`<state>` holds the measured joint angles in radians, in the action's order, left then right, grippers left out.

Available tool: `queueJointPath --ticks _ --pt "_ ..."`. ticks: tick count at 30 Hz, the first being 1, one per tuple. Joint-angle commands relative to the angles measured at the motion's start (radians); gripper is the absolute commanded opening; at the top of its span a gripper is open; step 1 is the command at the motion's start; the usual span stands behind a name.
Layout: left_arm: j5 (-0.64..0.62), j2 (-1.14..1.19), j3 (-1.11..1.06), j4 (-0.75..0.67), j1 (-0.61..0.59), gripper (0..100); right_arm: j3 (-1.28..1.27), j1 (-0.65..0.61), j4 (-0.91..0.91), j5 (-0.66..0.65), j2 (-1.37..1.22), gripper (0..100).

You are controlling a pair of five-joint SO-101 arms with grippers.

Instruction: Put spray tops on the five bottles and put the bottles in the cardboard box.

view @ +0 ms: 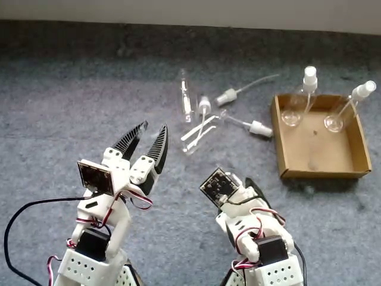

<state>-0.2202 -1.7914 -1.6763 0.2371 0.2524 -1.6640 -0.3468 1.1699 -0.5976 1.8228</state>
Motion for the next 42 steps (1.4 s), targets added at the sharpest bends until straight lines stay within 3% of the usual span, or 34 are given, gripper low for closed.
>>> queueJointPath --ticks 1,14,28,42 --pt "0.008 -0.015 -0.019 0.003 -0.012 12 0.085 -0.005 0.038 -0.021 -0.01 26.3" --pt "0.008 -0.015 -0.019 0.003 -0.012 12 0.444 -0.01 0.03 0.071 -0.409 26.3" --pt "0.011 -0.015 -0.019 0.003 -0.013 12 0.835 -0.01 0.031 0.077 -1.257 26.0" --pt "0.012 -0.015 -0.019 0.003 -0.013 12 1.03 -0.012 0.033 0.077 -1.675 26.0"
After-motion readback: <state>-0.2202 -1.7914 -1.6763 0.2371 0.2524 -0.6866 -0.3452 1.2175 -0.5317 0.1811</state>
